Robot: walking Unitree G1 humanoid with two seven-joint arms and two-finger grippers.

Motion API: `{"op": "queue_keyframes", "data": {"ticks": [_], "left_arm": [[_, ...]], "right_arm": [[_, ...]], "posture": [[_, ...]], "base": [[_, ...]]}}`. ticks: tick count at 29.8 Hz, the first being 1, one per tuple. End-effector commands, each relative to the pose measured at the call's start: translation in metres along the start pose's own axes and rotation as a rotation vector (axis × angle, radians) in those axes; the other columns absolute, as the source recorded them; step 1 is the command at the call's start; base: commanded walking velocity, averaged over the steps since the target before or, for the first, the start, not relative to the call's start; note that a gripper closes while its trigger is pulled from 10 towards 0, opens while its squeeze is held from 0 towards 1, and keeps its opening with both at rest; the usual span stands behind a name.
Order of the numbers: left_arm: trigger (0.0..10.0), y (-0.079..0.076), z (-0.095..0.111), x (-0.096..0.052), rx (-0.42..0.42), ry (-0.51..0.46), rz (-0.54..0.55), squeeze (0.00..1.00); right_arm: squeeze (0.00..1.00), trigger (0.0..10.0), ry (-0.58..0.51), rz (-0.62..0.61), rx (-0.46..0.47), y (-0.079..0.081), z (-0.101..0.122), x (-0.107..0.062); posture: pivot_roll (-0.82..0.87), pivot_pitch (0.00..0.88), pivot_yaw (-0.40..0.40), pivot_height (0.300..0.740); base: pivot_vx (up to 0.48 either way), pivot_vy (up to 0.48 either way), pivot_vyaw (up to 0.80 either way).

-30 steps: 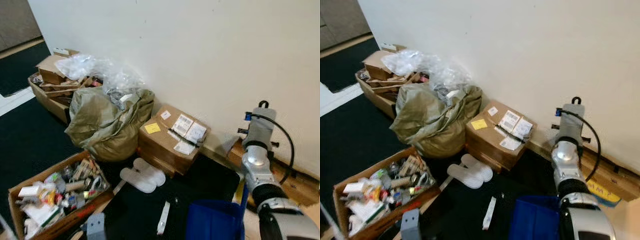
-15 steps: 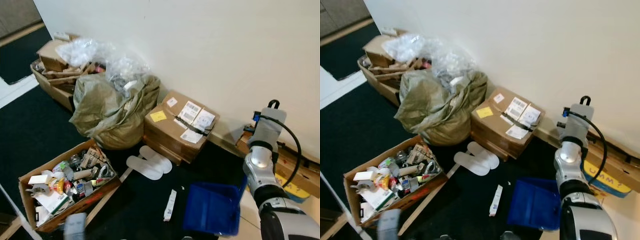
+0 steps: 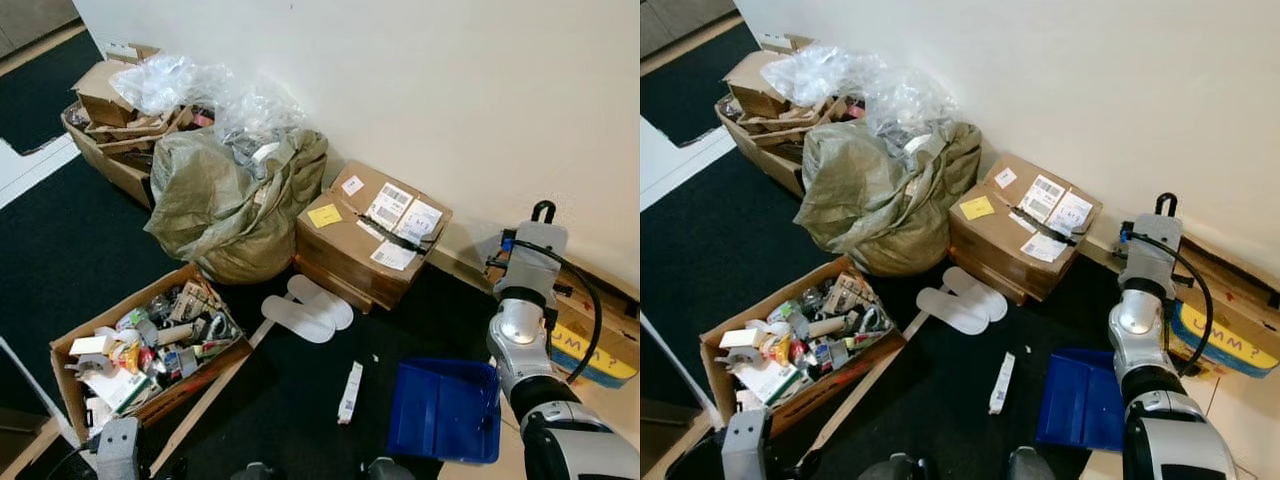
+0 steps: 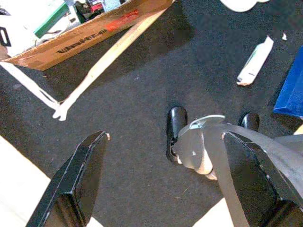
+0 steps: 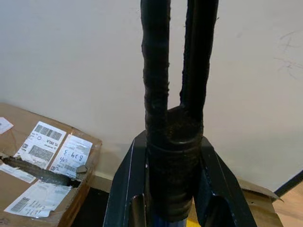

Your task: Sweep floor

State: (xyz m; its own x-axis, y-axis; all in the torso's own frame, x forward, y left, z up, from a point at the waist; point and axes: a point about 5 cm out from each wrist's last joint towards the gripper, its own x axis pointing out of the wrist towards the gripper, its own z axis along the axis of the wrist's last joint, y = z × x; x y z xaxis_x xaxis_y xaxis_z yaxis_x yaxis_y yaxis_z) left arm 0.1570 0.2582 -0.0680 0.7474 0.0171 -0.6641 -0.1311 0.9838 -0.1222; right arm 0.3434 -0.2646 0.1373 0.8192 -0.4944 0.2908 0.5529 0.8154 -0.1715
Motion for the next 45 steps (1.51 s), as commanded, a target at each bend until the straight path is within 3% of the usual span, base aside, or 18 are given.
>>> {"op": "queue_keyframes", "data": {"ticks": [1,9,10,12,13,15,16,21,39,40,42,43,45], "left_arm": [[10.0,0.01,-0.008,-0.007,0.0,0.019,0.024,0.0],[10.0,0.016,-0.005,-0.01,0.011,0.001,0.03,0.0],[10.0,0.018,-0.003,-0.011,0.015,-0.004,0.03,0.0],[10.0,0.018,-0.003,-0.011,0.015,-0.004,0.03,0.0],[10.0,0.019,-0.002,-0.011,0.014,-0.006,0.025,0.0],[10.0,0.019,-0.001,-0.01,0.012,-0.008,0.022,0.0],[10.0,0.016,0.001,-0.008,-0.001,-0.009,0.017,0.0],[10.0,0.009,0.001,-0.003,-0.02,0.002,0.014,0.0],[10.0,-0.004,0.002,0.005,-0.061,0.017,0.017,0.0],[10.0,-0.007,0.003,0.007,-0.072,0.019,0.017,0.0],[10.0,-0.007,0.003,0.007,-0.072,0.019,0.017,0.0],[10.0,-0.01,0.003,0.008,-0.083,0.02,0.015,0.0],[10.0,-0.01,0.003,0.008,-0.083,0.02,0.015,0.0]], "right_arm": [[0.0,10.0,0.006,0.007,0.003,0.002,-0.004,-0.005],[0.0,10.0,-0.022,-0.01,0.024,0.004,0.0,-0.004],[0.84,10.0,-0.012,-0.015,0.014,0.004,-0.004,-0.009],[0.84,10.0,-0.012,-0.015,0.014,0.004,-0.004,-0.009],[0.96,10.0,0.0,-0.028,-0.001,0.001,-0.01,-0.012],[0.96,10.0,0.006,-0.034,-0.019,-0.002,-0.013,-0.014],[0.96,10.0,-0.003,-0.048,-0.056,-0.013,-0.015,-0.012],[0.95,10.0,-0.016,-0.078,-0.067,-0.03,-0.013,-0.005],[0.87,10.0,-0.012,-0.128,-0.111,-0.053,-0.015,-0.001],[0.82,10.0,0.023,-0.165,-0.165,-0.063,-0.019,0.0],[0.82,10.0,0.023,-0.165,-0.165,-0.063,-0.019,0.0],[0.73,10.0,0.049,-0.203,-0.221,-0.074,-0.022,0.003],[0.73,10.0,0.049,-0.203,-0.221,-0.074,-0.022,0.003]], "posture": [[0.15,0.316,0.091,0.74],[0.17,0.319,0.101,0.74],[0.17,0.316,0.106,0.74],[0.17,0.316,0.106,0.74],[0.16,0.31,0.101,0.74],[0.16,0.306,0.098,0.74],[0.14,0.284,0.084,0.74],[0.11,0.258,0.073,0.74],[0.04,0.168,0.042,0.74],[0.03,0.151,0.037,0.74],[0.03,0.151,0.037,0.74],[0.03,0.143,0.034,0.74],[0.03,0.143,0.034,0.74]], "base": [[0.0,0.0,0.0],[0.0,0.0,0.0],[0.0,0.0,0.0],[0.0,0.0,0.0],[0.0,0.0,0.0],[0.0,0.0,0.0],[0.0,0.0,0.0],[0.0,0.0,0.0],[0.0,0.0,0.0],[0.0,0.0,0.0],[0.0,0.0,0.0],[0.0,0.0,0.0],[0.0,0.0,0.0]]}}
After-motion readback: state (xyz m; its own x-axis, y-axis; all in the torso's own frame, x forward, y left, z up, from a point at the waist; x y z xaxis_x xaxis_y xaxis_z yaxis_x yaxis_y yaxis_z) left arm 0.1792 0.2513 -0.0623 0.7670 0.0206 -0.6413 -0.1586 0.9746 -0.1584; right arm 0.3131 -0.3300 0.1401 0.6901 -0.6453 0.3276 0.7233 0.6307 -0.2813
